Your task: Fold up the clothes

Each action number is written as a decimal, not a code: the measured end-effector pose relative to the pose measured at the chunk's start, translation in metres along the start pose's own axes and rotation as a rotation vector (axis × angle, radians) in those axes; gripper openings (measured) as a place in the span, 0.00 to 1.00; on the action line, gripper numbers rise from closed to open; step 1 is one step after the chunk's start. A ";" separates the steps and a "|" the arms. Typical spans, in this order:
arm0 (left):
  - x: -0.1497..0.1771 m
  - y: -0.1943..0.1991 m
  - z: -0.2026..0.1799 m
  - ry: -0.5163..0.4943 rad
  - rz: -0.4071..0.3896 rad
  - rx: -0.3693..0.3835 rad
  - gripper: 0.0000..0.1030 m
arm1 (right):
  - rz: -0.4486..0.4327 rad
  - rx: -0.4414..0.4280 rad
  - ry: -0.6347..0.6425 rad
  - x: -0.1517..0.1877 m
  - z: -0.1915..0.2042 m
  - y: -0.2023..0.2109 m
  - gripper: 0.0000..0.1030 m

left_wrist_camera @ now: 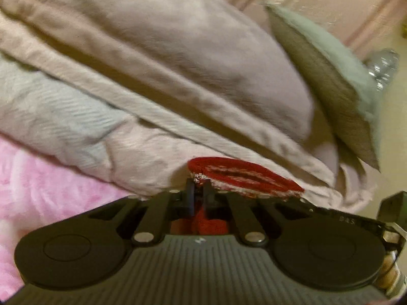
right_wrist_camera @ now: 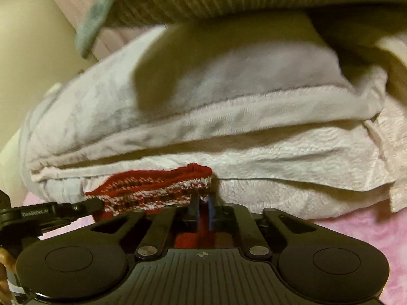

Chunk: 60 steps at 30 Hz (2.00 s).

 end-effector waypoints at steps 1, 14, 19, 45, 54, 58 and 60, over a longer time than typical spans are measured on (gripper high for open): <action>0.002 0.012 -0.004 -0.012 -0.022 0.042 0.03 | -0.020 -0.014 0.013 0.002 0.004 0.010 0.03; 0.218 0.179 0.013 -0.148 0.277 -0.028 0.10 | 0.390 0.042 0.152 0.223 0.060 0.190 0.04; 0.213 0.197 0.009 -0.162 0.194 -0.117 0.16 | 0.323 0.137 0.074 0.230 0.056 0.207 0.15; 0.336 0.242 -0.018 -0.235 0.214 -0.371 0.22 | 0.322 0.346 0.153 0.337 0.094 0.233 0.48; 0.436 0.358 0.017 -0.336 0.450 -0.353 0.24 | 0.496 0.527 -0.080 0.469 0.133 0.341 0.71; 0.426 0.405 0.018 -0.374 0.550 -0.374 0.24 | 0.471 0.589 -0.201 0.467 0.171 0.373 0.71; 0.399 0.426 0.011 -0.376 0.517 -0.379 0.30 | 0.419 0.574 -0.205 0.448 0.198 0.383 0.71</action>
Point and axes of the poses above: each gripper's, at about its wrist camera, not at the fingertips, and y roughly against the way its jaws point, z to its left, x to its underside, the point moved 7 cm from there along -y, roughly the way its jaws point, and after that the axes turned 8 degrees about -x, right-handed, at the moved point
